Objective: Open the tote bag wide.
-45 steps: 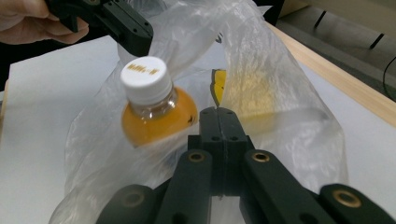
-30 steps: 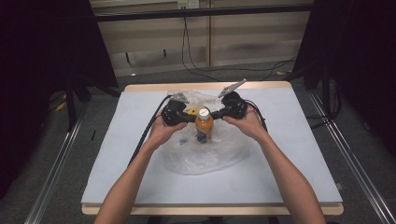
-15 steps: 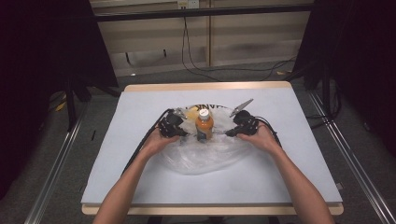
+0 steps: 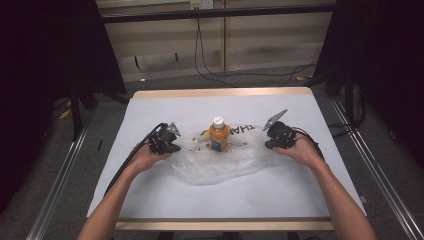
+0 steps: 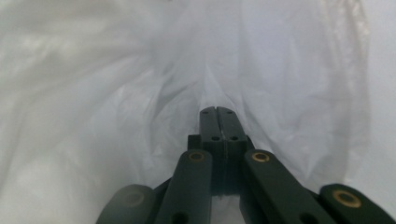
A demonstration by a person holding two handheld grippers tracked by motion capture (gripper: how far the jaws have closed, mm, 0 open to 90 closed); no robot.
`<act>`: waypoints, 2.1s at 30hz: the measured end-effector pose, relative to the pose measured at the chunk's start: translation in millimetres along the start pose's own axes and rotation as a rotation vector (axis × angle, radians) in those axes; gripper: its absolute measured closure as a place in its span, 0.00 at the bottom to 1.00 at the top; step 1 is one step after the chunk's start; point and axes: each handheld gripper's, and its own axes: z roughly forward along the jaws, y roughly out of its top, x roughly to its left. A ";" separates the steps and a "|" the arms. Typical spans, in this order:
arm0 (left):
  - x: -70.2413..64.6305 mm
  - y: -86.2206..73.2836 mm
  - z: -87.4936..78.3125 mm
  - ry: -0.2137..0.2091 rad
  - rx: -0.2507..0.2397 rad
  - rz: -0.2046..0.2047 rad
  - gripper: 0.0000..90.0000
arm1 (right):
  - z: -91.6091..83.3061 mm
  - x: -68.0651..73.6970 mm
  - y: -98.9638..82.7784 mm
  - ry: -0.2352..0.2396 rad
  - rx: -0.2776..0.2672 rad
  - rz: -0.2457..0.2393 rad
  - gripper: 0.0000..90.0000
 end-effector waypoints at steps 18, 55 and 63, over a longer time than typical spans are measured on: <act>-0.4 -13.4 -8.2 -0.017 0.005 0.027 1.00 | -8.2 -3.0 -10.0 -0.002 0.031 -0.025 1.00; -36.5 36.4 -39.7 -0.147 -0.289 0.037 1.00 | -35.1 13.6 72.7 0.120 -0.212 -0.065 1.00; -42.4 66.1 -19.1 -0.150 -0.225 0.065 1.00 | -9.9 11.5 112.7 0.178 -0.072 -0.100 1.00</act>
